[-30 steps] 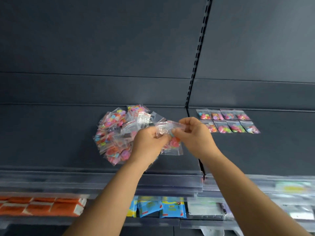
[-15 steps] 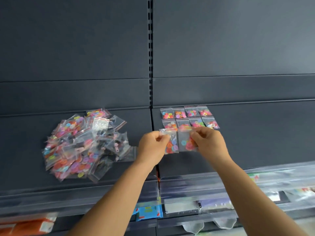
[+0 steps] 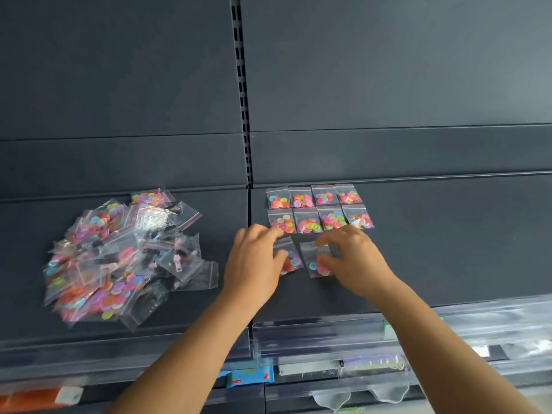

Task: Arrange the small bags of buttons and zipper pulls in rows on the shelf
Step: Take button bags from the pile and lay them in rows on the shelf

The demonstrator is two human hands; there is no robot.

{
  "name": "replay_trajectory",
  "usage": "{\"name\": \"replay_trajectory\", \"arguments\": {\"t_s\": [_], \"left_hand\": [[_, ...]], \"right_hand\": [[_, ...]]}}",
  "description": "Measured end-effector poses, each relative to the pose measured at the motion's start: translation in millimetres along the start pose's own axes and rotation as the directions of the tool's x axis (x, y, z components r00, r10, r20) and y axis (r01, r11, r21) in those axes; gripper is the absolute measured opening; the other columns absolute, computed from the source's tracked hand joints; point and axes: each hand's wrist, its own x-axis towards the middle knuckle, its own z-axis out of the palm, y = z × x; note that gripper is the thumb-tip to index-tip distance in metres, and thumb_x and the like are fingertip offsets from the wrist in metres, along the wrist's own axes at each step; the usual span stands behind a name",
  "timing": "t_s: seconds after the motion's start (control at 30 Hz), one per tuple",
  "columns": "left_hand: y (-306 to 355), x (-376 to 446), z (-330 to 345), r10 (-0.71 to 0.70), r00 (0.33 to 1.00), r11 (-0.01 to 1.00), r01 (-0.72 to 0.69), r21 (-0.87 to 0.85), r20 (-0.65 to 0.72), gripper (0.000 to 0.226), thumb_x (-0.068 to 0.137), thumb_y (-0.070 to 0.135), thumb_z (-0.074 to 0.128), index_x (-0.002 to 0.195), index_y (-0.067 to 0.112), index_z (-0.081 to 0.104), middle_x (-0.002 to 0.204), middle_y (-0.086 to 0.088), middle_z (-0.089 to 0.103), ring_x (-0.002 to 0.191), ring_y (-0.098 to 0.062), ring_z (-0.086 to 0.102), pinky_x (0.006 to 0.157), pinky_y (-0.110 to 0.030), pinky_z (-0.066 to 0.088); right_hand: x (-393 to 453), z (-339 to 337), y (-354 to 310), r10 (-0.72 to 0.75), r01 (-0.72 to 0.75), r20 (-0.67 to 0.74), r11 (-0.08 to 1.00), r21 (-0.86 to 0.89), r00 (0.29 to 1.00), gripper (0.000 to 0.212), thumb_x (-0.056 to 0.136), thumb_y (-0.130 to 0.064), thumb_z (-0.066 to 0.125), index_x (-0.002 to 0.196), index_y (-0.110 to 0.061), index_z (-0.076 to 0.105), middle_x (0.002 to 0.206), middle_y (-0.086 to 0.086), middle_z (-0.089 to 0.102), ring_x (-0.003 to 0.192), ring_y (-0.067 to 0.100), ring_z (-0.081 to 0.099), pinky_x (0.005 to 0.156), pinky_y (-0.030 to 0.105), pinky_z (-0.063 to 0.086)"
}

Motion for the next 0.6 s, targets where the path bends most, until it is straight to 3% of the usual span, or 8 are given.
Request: {"name": "replay_trajectory", "arguments": {"t_s": [0.13,0.33,0.6], "left_hand": [[-0.9,-8.9,7.0,0.142,0.981,0.989,-0.145,0.013,0.129,0.029,0.096,0.027,0.049,0.121,0.023,0.062,0.122,0.008,0.058,0.111,-0.015,0.044,0.088,-0.028,0.040],[-4.8,-2.7,7.7,0.207,0.965,0.978,-0.208,-0.006,0.161,0.029,0.096,0.022,0.050,0.122,0.020,0.063,0.126,0.005,0.059,0.112,-0.016,0.048,0.094,-0.027,0.039],[-4.4,3.2,7.7,0.228,0.958,0.972,-0.233,0.009,0.172,0.029,0.095,0.022,0.053,0.122,0.019,0.062,0.125,0.003,0.060,0.112,-0.018,0.050,0.096,-0.032,0.040]], "right_hand": [[-4.3,3.3,-4.5,-0.149,0.152,0.063,0.987,-0.045,0.987,0.015,0.083,-0.017,0.065,0.096,-0.016,0.073,0.099,0.005,0.065,0.093,0.024,0.057,0.078,0.035,0.051],[5.1,13.8,-2.1,-0.087,0.087,0.013,0.996,-0.033,0.996,0.022,0.087,-0.023,0.062,0.108,-0.021,0.069,0.115,0.004,0.057,0.108,0.025,0.047,0.085,0.028,0.039],[7.2,16.7,-5.3,-0.087,0.087,-0.007,0.995,-0.051,0.996,0.021,0.088,-0.024,0.060,0.106,-0.018,0.069,0.113,0.005,0.057,0.110,0.026,0.045,0.084,0.032,0.041]]}}
